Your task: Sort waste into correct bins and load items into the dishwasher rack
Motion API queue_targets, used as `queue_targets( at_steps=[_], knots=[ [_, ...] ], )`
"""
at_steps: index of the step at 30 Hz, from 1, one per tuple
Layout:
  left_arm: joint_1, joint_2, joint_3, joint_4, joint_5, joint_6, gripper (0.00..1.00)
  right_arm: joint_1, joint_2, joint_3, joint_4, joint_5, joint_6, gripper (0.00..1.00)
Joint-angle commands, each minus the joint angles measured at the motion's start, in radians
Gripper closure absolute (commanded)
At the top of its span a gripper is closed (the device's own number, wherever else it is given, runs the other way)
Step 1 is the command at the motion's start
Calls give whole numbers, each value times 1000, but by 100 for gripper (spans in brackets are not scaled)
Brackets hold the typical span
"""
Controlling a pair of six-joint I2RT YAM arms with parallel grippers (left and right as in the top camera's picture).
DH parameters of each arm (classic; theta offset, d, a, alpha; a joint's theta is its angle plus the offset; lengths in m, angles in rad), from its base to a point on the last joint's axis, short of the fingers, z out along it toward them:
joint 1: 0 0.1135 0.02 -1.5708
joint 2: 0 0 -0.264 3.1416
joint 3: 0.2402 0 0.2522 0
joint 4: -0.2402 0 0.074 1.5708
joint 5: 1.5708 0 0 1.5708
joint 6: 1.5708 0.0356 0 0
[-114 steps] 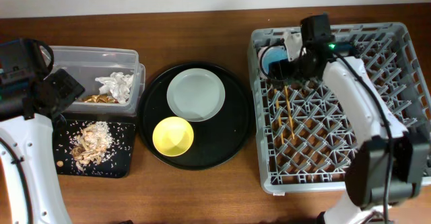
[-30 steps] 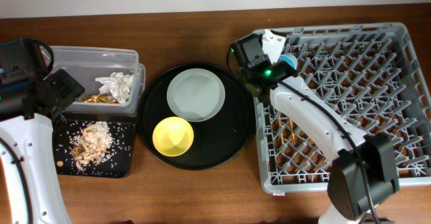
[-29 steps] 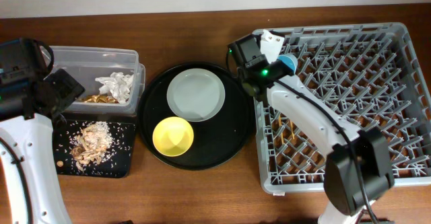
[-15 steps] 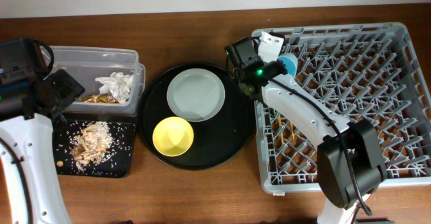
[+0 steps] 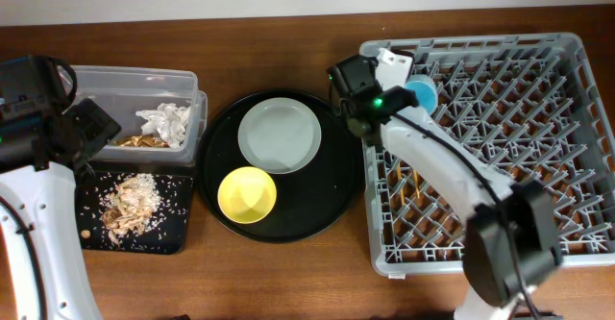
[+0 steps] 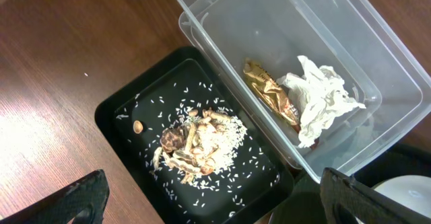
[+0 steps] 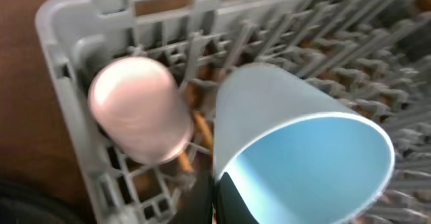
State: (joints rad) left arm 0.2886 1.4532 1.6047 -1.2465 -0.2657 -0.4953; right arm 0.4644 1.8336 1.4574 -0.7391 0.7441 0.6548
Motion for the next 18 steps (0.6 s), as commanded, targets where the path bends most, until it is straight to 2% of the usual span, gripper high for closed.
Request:
queue_targets(
  at_steps=[1, 4, 5, 8, 9, 14, 16, 18],
  knots=[
    [6, -1, 5, -2, 0, -13, 1, 7, -199, 0, -72, 29, -13, 96],
    [6, -1, 5, -4, 0, -13, 1, 11, -365, 0, -146, -208, -167, 96],
    [6, -1, 5, -4, 0, -13, 1, 11, -418, 0, -154, -351, -268, 96],
    [6, -1, 5, -4, 0, -13, 1, -4, -502, 0, -162, -736, -452, 96],
    [6, -1, 4, -4, 0, -13, 1, -44, -509, 0, -178, -960, -538, 96],
    [6, -1, 5, -4, 0, -13, 1, -257, -403, 0, -204, -1418, -735, 96],
    [6, -1, 5, -4, 0, -13, 1, -344, -318, 0, -208, -1658, -845, 96],
    [6, -1, 5, -4, 0, -13, 1, -434, -158, 0, -208, -1882, -935, 96]
  ],
)
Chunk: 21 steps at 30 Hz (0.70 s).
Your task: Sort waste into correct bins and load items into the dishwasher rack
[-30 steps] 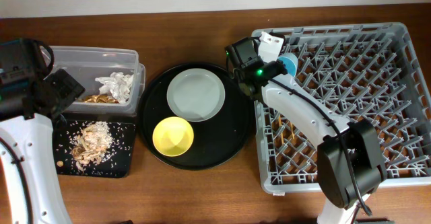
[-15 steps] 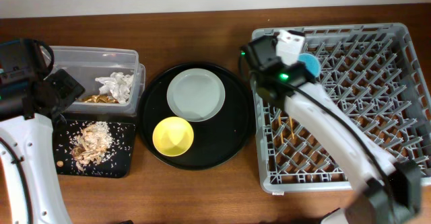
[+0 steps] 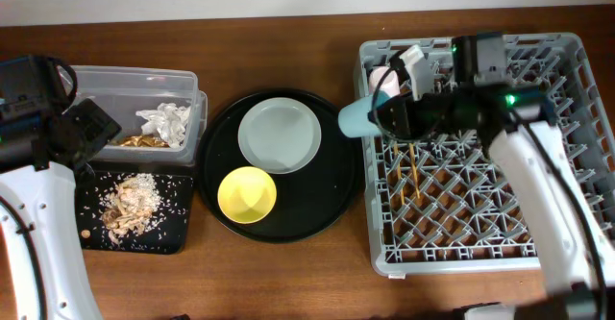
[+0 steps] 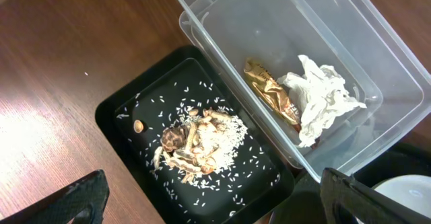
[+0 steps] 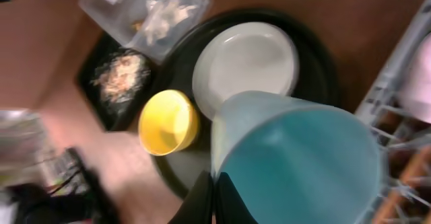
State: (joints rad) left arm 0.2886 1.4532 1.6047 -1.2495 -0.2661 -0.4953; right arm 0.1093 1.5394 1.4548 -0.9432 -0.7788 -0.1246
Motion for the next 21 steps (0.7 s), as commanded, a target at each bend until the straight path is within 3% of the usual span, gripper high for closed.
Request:
queue_targets(
  at_steps=[1, 4, 6, 10, 19, 21],
  knots=[
    [6, -1, 5, -1, 0, -13, 1, -106, 204, 3, -3, -417, -183, 96],
    [6, -1, 5, -1, 0, -13, 1, -187, 369, 3, -5, -603, -220, 96],
    [6, -1, 5, -1, 0, -13, 1, -218, 434, 3, -43, -609, -259, 96],
    [6, -1, 5, -1, 0, -13, 1, -275, 456, 2, -198, -463, -366, 96],
    [6, -1, 5, -1, 0, -13, 1, -359, 456, -36, -237, -275, -366, 96],
    [6, -1, 5, -1, 0, -13, 1, -360, 456, -51, -253, -202, -365, 92]
  ],
)
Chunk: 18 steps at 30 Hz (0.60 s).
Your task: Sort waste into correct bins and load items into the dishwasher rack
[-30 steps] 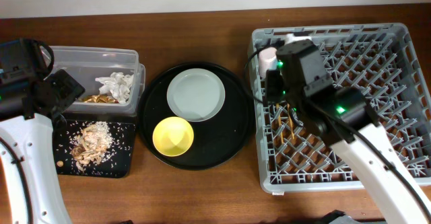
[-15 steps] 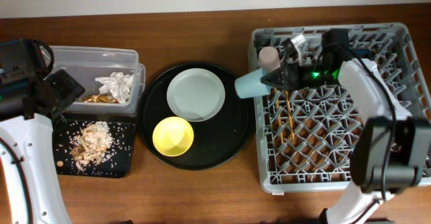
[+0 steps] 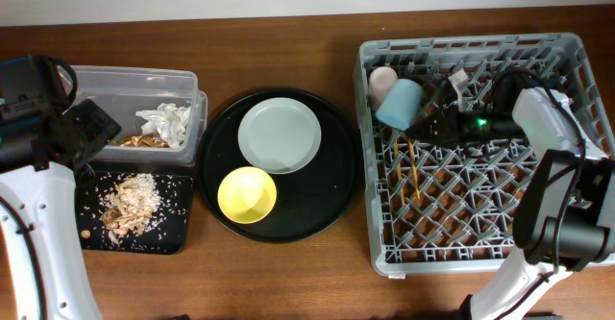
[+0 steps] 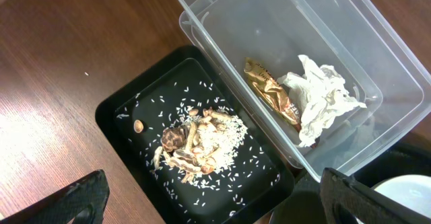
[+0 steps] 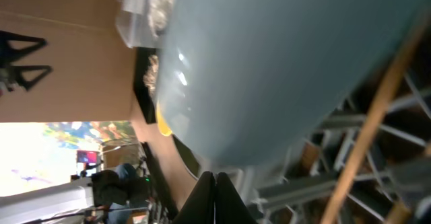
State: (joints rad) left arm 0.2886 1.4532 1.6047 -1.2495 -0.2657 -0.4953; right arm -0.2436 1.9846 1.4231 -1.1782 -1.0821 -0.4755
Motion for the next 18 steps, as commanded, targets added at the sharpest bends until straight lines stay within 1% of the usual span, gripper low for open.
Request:
queue_targets(
  at_steps=[1, 4, 6, 7, 9, 11, 13, 15, 16, 18],
  knots=[
    [6, -1, 5, -1, 0, -13, 1, -10, 7, -19, -43, 115, -15, 91],
    [6, -1, 5, -2, 0, -13, 1, -32, -19, -19, -97, 132, -14, 91],
    [6, -1, 4, -1, 0, -13, 1, -34, -82, -19, -120, 177, -14, 91],
    [6, -1, 5, -1, 0, -13, 1, -32, -141, -18, -124, 198, -8, 91],
    [6, -1, 5, -2, 0, -13, 1, -22, -275, -15, -87, 282, 64, 91],
    [6, -1, 5, -1, 0, -13, 1, 18, -394, -15, -40, 390, 151, 91],
    [6, -1, 5, -1, 0, -13, 1, 104, -523, -15, -4, 491, 217, 91],
    [6, -1, 5, -1, 0, -13, 1, 243, -622, -15, 32, 645, 320, 89],
    [6, -1, 5, -1, 0, -13, 1, 337, -657, -15, 53, 722, 374, 87],
    [6, -1, 5, -1, 0, -13, 1, 537, -665, -16, 110, 816, 437, 85]
  ],
)
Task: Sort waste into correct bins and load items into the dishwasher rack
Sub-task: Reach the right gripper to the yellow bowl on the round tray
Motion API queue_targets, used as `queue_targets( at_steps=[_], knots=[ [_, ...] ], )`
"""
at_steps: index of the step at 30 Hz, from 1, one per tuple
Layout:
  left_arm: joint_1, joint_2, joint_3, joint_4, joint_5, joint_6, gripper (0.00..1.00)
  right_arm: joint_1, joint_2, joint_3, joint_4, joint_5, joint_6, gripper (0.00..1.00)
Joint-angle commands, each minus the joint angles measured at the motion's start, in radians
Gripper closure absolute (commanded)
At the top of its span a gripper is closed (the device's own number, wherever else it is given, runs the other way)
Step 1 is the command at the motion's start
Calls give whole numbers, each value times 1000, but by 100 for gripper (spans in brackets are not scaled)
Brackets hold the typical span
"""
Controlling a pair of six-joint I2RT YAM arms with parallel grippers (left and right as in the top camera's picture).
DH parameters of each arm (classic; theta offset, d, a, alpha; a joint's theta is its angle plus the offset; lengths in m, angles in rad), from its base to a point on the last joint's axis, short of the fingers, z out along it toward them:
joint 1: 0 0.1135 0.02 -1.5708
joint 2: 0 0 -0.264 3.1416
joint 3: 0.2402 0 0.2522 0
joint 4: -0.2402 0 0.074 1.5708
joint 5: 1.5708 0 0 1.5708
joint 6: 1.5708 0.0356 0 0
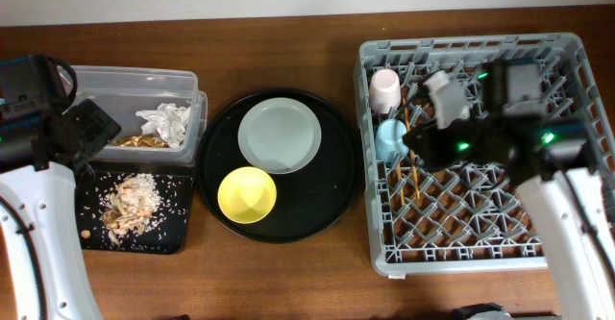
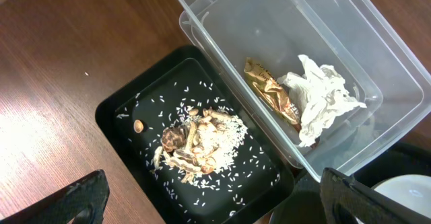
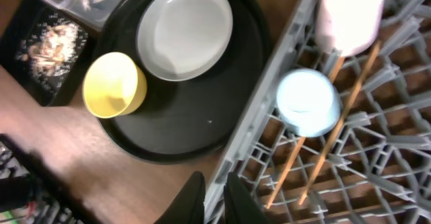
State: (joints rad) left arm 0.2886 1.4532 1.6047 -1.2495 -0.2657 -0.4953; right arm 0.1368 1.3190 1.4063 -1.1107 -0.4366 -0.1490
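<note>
A light blue cup stands upside down in the grey dishwasher rack, just in front of a pink cup at the rack's far left corner. My right gripper hovers above the rack's left wall, its fingers a small gap apart and holding nothing. In the overhead view it sits right of the blue cup. A grey plate and a yellow bowl lie on the round black tray. My left gripper hangs wide open over the bins.
Two wooden chopsticks lie across the rack grid beside the blue cup. A clear bin holds a tissue and a gold wrapper. The black bin beside it holds rice and food scraps.
The blue cup was on its side in my right gripper over the rack. Now it stands upside down in the rack, let go, and the gripper has drawn back higher.
My right gripper held the blue cup by its rim near the pink cup, then out over the rack's left wall by the tray, then tipped on its side in the rack. Now the cup stands inverted and free. The left arm stayed still throughout.
</note>
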Motion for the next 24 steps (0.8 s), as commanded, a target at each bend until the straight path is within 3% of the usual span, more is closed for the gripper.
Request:
queue_targets(
  at_steps=[1, 5, 8, 11, 17, 22, 24],
  knots=[
    [6, -1, 4, -2, 0, -13, 1, 227, 17, 1, 69, 202, 130, 85],
    [6, -1, 5, -1, 0, -13, 1, 532, 195, 1, 178, 239, 171, 83],
    [6, -1, 5, -1, 0, -13, 1, 678, 370, 1, 269, 239, 192, 81],
    [6, -1, 5, -1, 0, -13, 1, 814, 551, 1, 419, 241, 181, 73],
    [6, -1, 5, -1, 0, -13, 1, 924, 620, 1, 641, 312, 181, 66],
    [6, -1, 5, -1, 0, -13, 1, 949, 695, 1, 701, 467, 182, 67],
    [6, -1, 5, -2, 0, -13, 1, 949, 713, 1, 699, 472, 184, 74]
  ],
)
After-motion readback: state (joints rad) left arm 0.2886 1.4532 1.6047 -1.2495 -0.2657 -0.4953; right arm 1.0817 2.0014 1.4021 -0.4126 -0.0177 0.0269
